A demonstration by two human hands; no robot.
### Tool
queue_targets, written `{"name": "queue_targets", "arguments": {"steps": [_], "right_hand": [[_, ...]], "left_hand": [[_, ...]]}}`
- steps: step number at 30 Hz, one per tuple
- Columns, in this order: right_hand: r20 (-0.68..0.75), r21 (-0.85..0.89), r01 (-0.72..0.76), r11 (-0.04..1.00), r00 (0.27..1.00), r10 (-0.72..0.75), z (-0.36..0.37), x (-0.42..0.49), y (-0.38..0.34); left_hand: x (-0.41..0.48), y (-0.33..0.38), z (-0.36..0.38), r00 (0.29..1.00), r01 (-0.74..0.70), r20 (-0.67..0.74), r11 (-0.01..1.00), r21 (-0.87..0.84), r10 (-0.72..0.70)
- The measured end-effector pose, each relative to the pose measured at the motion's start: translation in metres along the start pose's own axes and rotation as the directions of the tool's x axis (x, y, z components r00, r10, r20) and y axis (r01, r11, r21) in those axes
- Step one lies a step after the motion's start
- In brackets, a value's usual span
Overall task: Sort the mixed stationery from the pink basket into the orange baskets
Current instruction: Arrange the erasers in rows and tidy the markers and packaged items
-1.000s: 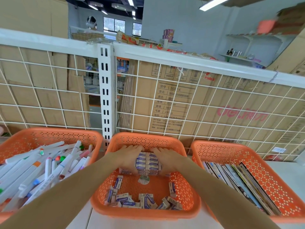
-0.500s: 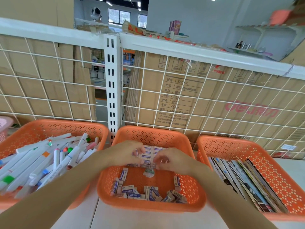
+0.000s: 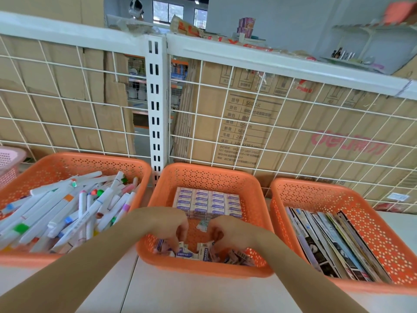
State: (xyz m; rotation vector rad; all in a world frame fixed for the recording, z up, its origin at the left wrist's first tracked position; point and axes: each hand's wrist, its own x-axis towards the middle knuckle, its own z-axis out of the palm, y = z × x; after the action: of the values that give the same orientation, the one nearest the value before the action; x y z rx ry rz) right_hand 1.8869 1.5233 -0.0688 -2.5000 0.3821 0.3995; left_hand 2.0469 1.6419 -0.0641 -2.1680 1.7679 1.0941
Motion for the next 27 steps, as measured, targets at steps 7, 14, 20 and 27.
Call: {"name": "queue_targets", "arguments": {"steps": [7, 14, 20, 27], "right_hand": [[-0.27, 0.255, 0.033, 0.966, 0.962, 0.038, -0.011, -0.003, 0.003], [-0.358, 0.835, 0.17, 0.524, 0.89, 0.281, -0.016, -0.015, -0.012], [-0.362, 0.835, 0.182, 0.519, 0.893, 0.268, -0.008, -0.009, -0.023], [-0.448, 0.765, 0.254, 0.592, 0.871, 0.204, -0.007, -0.003, -0.025]], "left_hand": [[-0.007, -0.002, -0.005, 0.964, -0.186, -0.24, 0.933, -0.309, 0.113], [-0.017, 0.008, -0.005, 0.931, -0.312, -0.355, 0.68, -0.664, 0.08], [-0.019, 0.016, -0.005, 0.896, -0.39, -0.444, 0.494, -0.777, 0.008], [-0.02, 0.019, -0.002, 0.86, -0.418, -0.499, 0.409, -0.811, -0.11]]}}
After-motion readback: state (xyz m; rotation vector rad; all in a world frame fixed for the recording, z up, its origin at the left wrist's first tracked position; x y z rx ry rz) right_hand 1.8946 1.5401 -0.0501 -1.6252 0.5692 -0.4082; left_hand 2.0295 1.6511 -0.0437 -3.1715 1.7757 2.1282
